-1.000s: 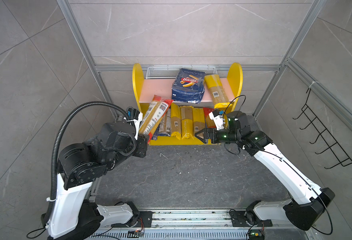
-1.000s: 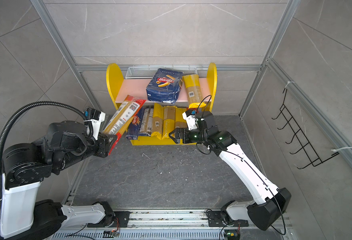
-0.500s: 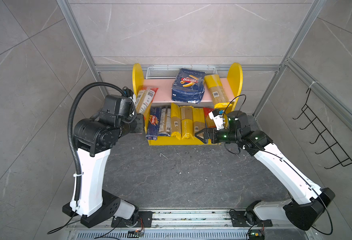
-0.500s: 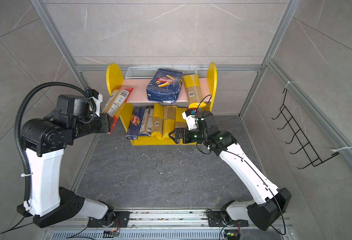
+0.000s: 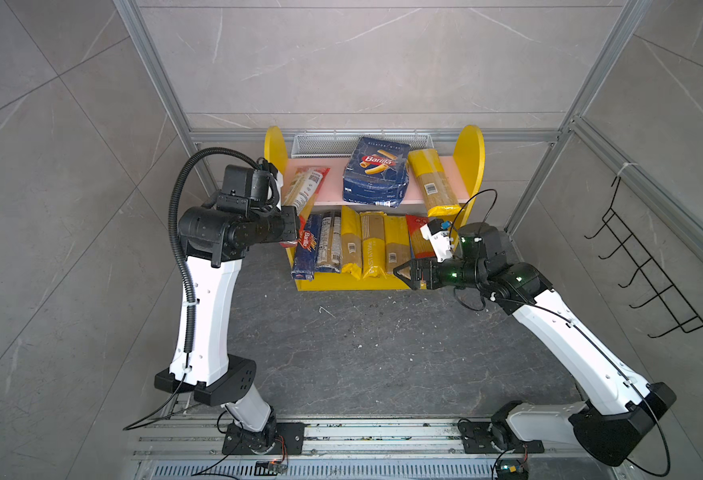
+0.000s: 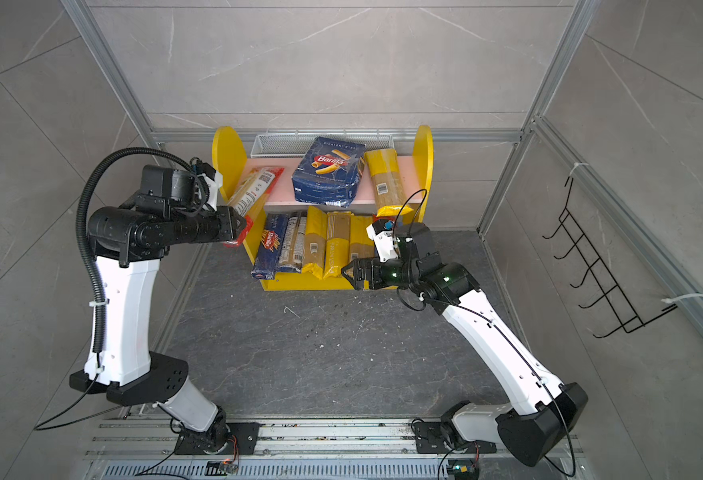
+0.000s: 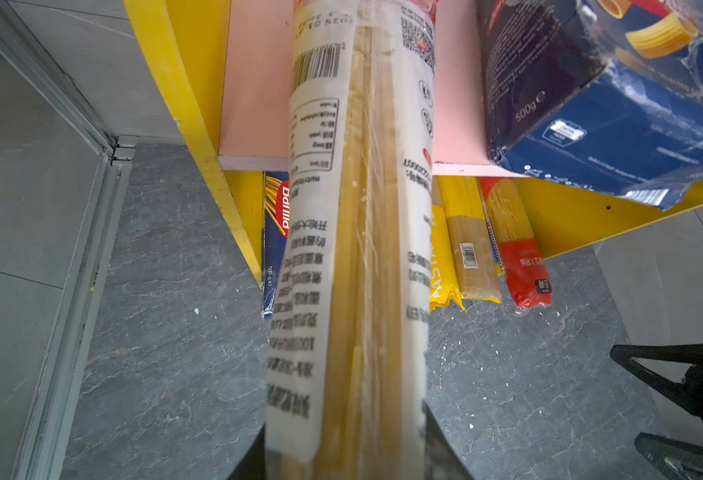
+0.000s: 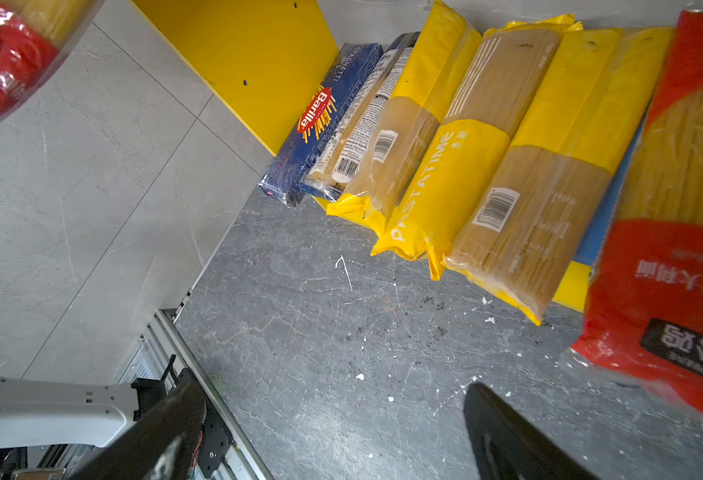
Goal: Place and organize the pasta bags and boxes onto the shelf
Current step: 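Raise the red-ended bag onto the pink top shelf with the left gripper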
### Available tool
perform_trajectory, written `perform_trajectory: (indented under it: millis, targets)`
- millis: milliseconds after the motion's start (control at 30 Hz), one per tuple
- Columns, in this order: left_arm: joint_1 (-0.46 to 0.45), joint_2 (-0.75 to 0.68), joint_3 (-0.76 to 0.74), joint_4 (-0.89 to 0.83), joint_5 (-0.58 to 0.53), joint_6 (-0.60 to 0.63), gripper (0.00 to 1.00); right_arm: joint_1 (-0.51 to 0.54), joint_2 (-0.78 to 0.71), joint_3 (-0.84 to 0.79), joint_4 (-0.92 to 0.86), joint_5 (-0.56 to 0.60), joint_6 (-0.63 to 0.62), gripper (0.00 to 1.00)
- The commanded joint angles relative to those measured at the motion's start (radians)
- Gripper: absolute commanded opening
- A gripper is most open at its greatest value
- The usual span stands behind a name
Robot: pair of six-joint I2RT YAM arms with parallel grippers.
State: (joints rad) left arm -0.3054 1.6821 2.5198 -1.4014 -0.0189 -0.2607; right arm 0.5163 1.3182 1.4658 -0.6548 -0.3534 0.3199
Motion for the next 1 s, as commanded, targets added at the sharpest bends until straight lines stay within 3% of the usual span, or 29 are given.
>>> perform_trajectory:
  millis: [0,633,733,967]
  targets:
    - [0.017,0.015,0.101,0.210,0.038,0.017,0.00,-0.010,-0.011,-0.004,-0.014,0.007,-0.021,1.00]
    - [0.038,0.128,0.109,0.385,0.091,-0.011,0.00,-0.045,-0.004,-0.007,-0.033,0.015,-0.018,1.00]
    - [0.038,0.131,0.108,0.416,0.079,-0.011,0.12,-0.048,0.000,-0.006,-0.030,0.016,-0.013,1.00]
    - [0.039,0.155,0.112,0.456,0.092,-0.010,0.15,-0.052,0.001,-0.015,-0.029,0.022,-0.004,1.00]
